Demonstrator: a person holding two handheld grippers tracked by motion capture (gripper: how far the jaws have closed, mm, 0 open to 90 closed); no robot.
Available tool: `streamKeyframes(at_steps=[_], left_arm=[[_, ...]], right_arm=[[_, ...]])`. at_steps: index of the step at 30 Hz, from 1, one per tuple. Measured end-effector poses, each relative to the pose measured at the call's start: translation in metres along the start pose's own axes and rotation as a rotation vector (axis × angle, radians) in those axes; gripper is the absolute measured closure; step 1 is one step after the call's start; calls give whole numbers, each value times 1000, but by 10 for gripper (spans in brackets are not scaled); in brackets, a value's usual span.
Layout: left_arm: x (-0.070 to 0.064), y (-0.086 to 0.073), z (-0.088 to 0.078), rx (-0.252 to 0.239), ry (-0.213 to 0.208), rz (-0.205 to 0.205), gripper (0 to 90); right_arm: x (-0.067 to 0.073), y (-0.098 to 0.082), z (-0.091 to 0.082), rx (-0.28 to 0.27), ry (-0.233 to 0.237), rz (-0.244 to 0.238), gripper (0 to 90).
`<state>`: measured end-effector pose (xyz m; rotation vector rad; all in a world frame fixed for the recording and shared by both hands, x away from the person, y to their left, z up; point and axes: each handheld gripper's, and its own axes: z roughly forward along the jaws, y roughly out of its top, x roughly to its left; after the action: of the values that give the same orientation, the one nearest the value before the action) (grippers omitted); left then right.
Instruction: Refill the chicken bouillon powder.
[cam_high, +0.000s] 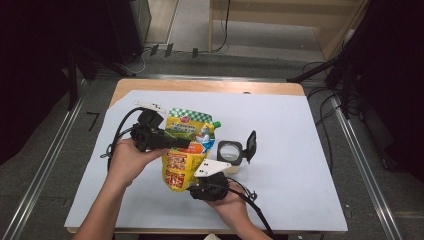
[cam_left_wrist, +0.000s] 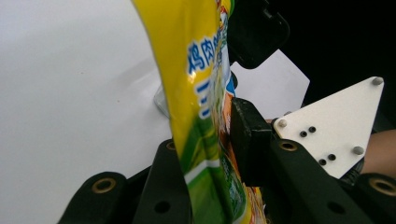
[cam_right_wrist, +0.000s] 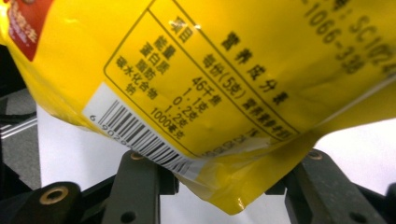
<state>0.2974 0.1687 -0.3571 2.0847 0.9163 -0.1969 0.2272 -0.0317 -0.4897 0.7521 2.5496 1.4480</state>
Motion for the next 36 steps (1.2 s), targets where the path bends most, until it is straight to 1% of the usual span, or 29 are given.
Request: streamKeyframes(at_steps=[3,4,10,11,16,20,22,24,25,29,36], left_arm=[[-1,0,5,5,5,4,755],[-2,0,8,15,14,14,742],[-6,1,13,25,27,25,725],[-7,1,15,28,31,29,723],[-11,1,21,40,46,39,714],[-13,1,23,46,50,46,704],[-15,1,25,50,54,50,700],[-15,1,25,53,53,51,698],[-15,1,26,53,51,50,697],[-14,1,27,58,47,40,690],[-17,1,30,67,48,32,692]], right_arm=[[0,0,-1,-1,6,8,599],[1,0,-2,-2,17,18,595],[4,2,-3,-8,33,14,589],[5,2,-4,-9,44,19,588],[9,4,-5,-9,64,22,587],[10,5,-6,-17,71,19,588],[13,7,-8,-19,87,28,590],[13,7,-8,-25,86,19,589],[14,8,-9,-26,92,24,588],[18,10,-10,-30,105,17,594],[22,12,-11,-29,109,6,587]])
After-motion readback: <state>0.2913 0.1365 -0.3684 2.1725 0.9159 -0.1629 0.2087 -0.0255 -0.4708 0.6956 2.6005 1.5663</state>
